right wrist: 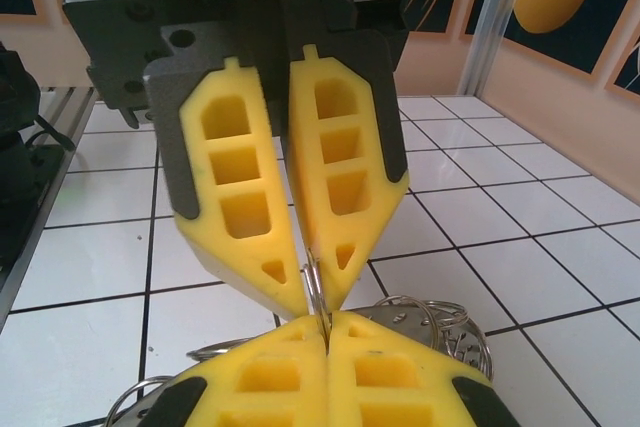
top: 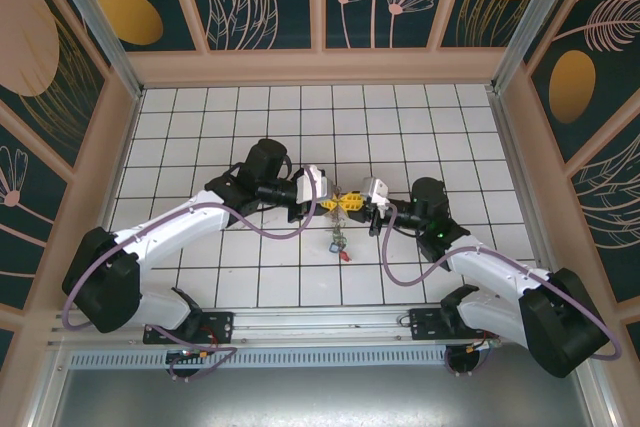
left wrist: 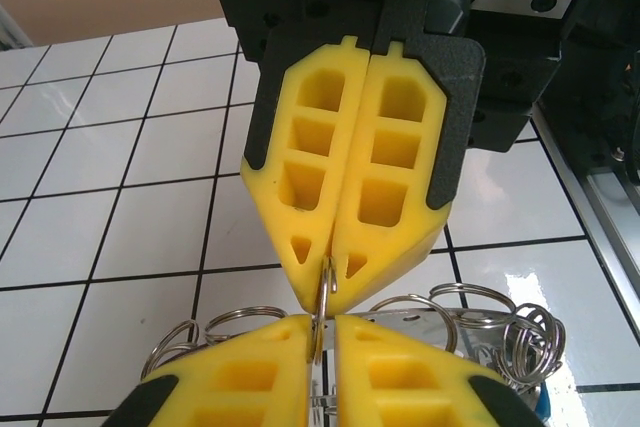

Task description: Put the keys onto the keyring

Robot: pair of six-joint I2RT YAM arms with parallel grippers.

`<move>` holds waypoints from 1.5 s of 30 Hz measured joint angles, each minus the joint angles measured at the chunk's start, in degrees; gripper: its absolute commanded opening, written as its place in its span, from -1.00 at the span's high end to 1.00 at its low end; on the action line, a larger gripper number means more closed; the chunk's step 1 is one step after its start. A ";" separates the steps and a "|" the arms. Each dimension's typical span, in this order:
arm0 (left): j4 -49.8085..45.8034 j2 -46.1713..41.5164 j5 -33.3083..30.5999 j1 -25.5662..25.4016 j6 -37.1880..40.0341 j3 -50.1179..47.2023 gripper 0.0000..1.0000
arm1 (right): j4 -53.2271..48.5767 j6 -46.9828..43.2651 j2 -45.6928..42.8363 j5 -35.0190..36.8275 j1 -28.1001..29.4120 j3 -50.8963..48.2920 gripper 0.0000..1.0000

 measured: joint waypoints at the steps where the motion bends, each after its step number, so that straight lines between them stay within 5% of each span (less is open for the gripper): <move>1: -0.02 0.07 0.15 0.02 -0.02 0.00 0.80 | -0.02 0.00 0.00 -0.17 0.00 -0.02 1.00; 12: 0.81 0.72 0.22 0.24 -3.26 0.00 1.00 | -0.63 -1.16 0.22 0.04 -0.26 0.00 1.00; 16: -0.79 0.83 -3.56 -0.22 -6.29 1.40 1.00 | -0.57 -2.86 0.72 1.44 -0.11 0.09 0.41; 29: -9.09 -3.74 -19.76 0.26 -2.10 7.69 1.00 | -4.09 -5.81 -4.92 3.21 -3.41 1.49 0.26; 38: -11.91 -6.99 -27.26 8.24 -1.07 10.43 1.00 | -5.62 2.40 -1.07 13.49 -3.23 9.07 0.26; 45: -12.00 -11.39 -30.53 17.14 -4.07 10.40 1.00 | -18.91 11.30 14.16 21.90 -0.52 25.29 0.18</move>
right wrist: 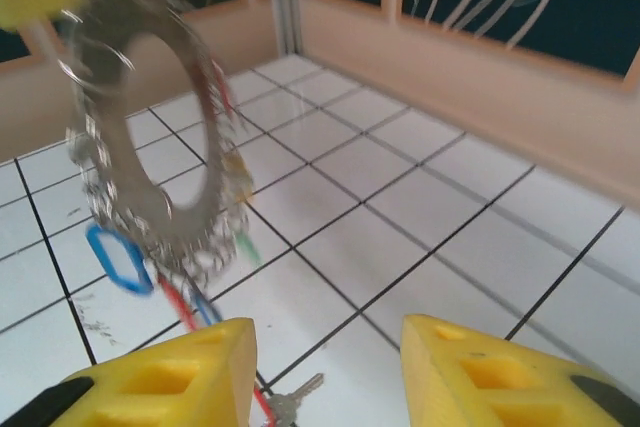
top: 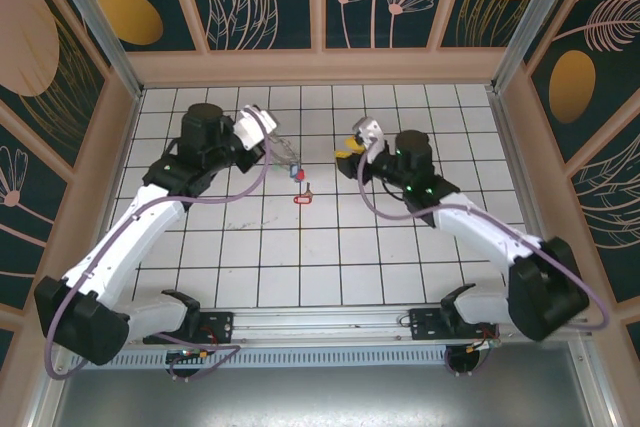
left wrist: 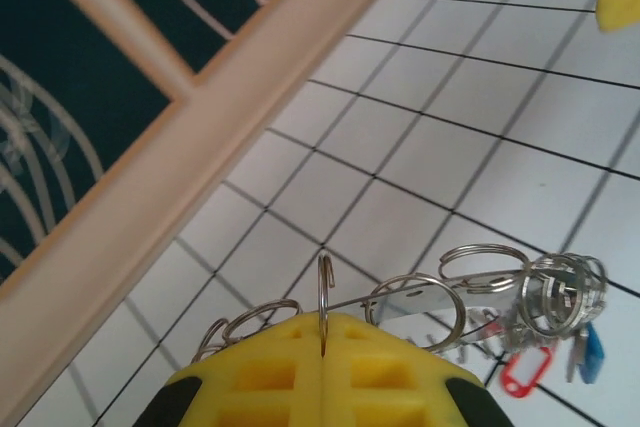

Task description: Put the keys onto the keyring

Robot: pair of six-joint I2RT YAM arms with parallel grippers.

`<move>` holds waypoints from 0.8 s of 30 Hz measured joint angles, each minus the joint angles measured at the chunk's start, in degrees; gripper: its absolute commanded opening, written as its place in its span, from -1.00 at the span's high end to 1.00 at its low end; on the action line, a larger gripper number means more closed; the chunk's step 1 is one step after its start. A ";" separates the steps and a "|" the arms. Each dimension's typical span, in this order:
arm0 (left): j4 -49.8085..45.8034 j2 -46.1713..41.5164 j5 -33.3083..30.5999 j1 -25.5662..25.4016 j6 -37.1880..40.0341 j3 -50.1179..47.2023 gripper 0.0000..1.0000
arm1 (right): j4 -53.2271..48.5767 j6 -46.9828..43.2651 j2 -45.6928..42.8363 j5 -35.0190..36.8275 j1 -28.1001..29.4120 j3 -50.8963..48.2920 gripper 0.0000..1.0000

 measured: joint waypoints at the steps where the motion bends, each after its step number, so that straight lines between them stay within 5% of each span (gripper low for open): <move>1: 0.13 -0.66 -0.33 1.27 -0.31 -0.11 1.00 | -1.46 1.36 2.16 1.11 0.59 1.38 0.23; 5: 1.79 -3.76 -1.18 6.23 -1.68 -2.60 1.00 | -6.45 6.54 9.29 5.27 2.60 3.82 0.34; 9: 3.13 -5.92 -1.38 10.34 -3.65 -6.16 1.00 | -12.22 11.19 18.21 6.08 3.08 9.01 0.69; 17: 4.33 -6.80 -0.42 14.16 -6.95 -11.82 1.00 | -24.72 24.00 33.22 9.29 8.13 23.96 0.54; 24: 7.02 -6.47 1.75 15.04 -9.05 -15.13 1.00 | -33.73 33.44 36.09 14.91 14.12 29.38 0.42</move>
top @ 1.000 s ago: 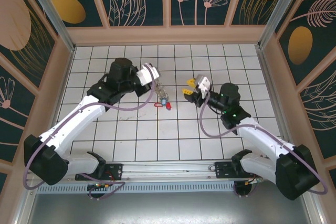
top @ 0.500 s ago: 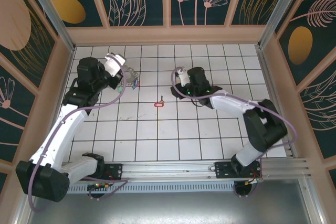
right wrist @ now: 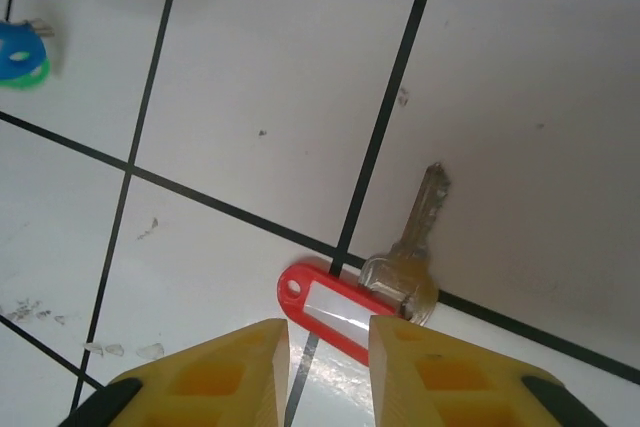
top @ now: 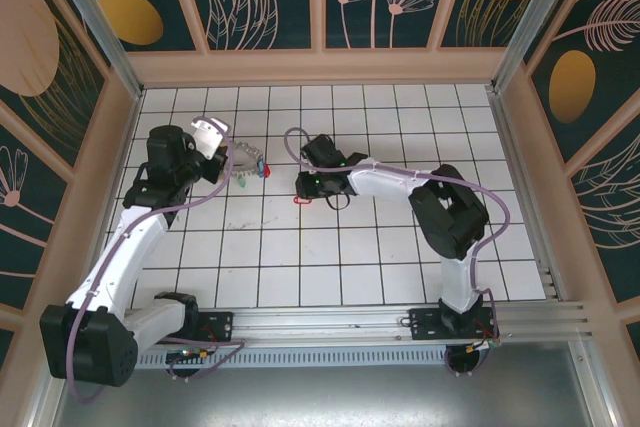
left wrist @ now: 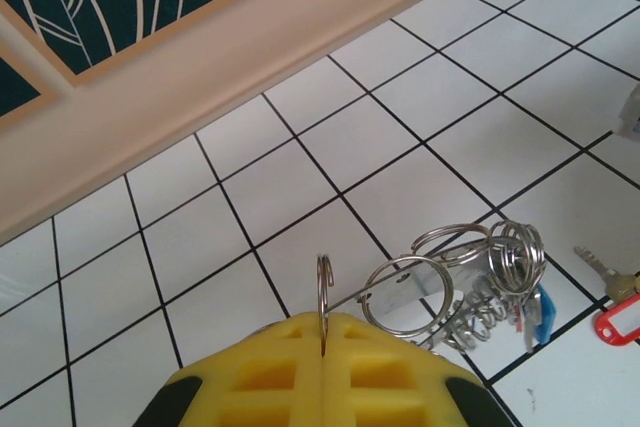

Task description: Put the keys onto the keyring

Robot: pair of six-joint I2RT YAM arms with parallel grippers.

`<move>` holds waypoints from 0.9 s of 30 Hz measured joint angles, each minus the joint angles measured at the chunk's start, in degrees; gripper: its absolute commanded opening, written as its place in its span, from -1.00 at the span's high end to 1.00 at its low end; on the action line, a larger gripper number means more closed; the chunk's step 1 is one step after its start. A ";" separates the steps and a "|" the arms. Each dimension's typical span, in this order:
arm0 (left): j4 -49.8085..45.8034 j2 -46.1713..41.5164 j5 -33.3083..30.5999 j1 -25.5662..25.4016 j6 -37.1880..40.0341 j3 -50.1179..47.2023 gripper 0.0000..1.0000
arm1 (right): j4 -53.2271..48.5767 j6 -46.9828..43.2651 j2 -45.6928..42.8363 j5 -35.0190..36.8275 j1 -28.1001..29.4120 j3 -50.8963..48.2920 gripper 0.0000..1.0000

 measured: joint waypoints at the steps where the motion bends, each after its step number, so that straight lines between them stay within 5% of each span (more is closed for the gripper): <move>1: 0.31 0.20 0.33 0.02 -0.31 -0.04 1.00 | -0.63 0.66 0.55 0.42 0.28 0.76 0.40; 21: 6.25 1.09 5.51 0.02 -3.76 -1.97 1.00 | -8.72 2.12 6.27 3.93 0.98 6.03 0.43; 27: 6.45 1.36 6.58 0.02 -4.02 -1.97 1.00 | -10.01 1.88 6.69 5.20 1.51 7.43 0.66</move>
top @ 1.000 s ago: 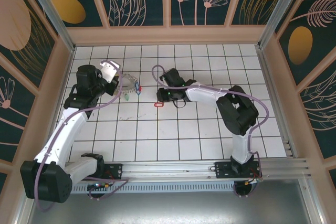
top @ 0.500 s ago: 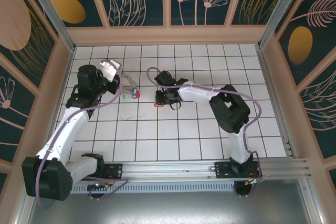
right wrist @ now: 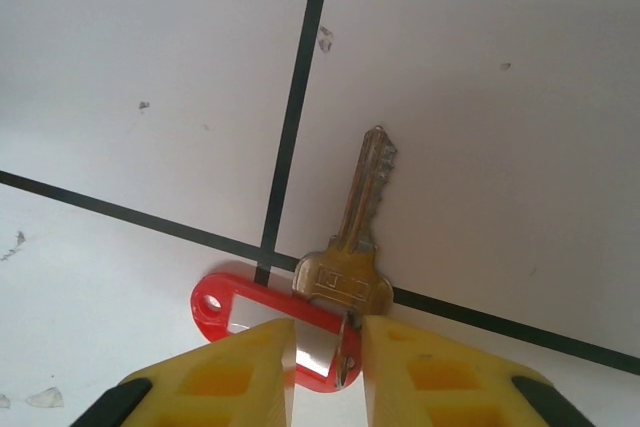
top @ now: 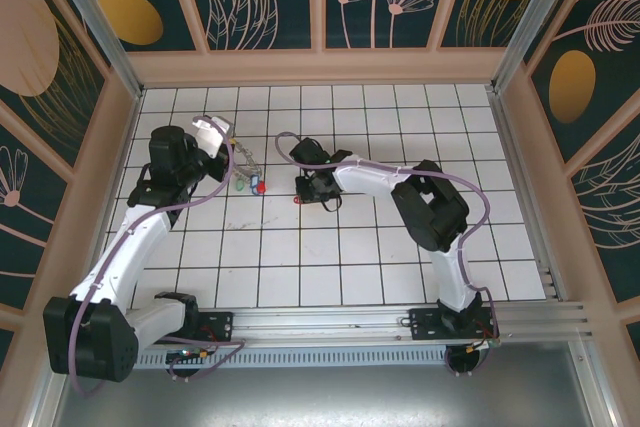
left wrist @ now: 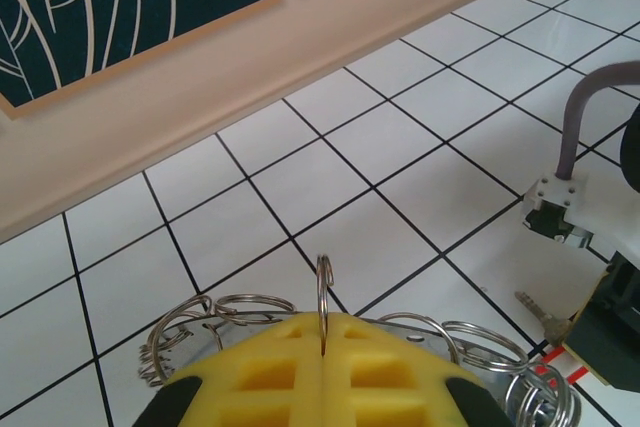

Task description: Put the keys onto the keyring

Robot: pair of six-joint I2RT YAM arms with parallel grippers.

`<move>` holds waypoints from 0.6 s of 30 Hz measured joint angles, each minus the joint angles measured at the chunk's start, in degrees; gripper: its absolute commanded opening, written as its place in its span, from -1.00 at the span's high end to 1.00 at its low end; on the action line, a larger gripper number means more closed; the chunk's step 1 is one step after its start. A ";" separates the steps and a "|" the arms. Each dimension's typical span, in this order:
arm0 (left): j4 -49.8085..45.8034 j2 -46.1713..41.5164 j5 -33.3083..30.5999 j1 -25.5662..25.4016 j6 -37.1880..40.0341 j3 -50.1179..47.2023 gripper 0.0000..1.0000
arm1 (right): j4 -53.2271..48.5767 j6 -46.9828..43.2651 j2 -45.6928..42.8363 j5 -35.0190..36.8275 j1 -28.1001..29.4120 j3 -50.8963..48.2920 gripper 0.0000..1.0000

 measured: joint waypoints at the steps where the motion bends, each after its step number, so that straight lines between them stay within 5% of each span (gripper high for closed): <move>1: 0.00 0.09 0.07 0.00 -0.02 0.00 1.00 | -0.09 -0.09 0.00 0.22 0.00 0.22 0.70; 10: 0.00 0.55 0.07 0.00 0.00 0.00 1.00 | -1.31 -0.37 0.00 1.75 0.15 0.61 0.48; 18: 0.00 0.55 0.04 0.00 0.02 0.00 1.00 | -1.75 -1.07 0.63 1.92 0.37 0.61 0.61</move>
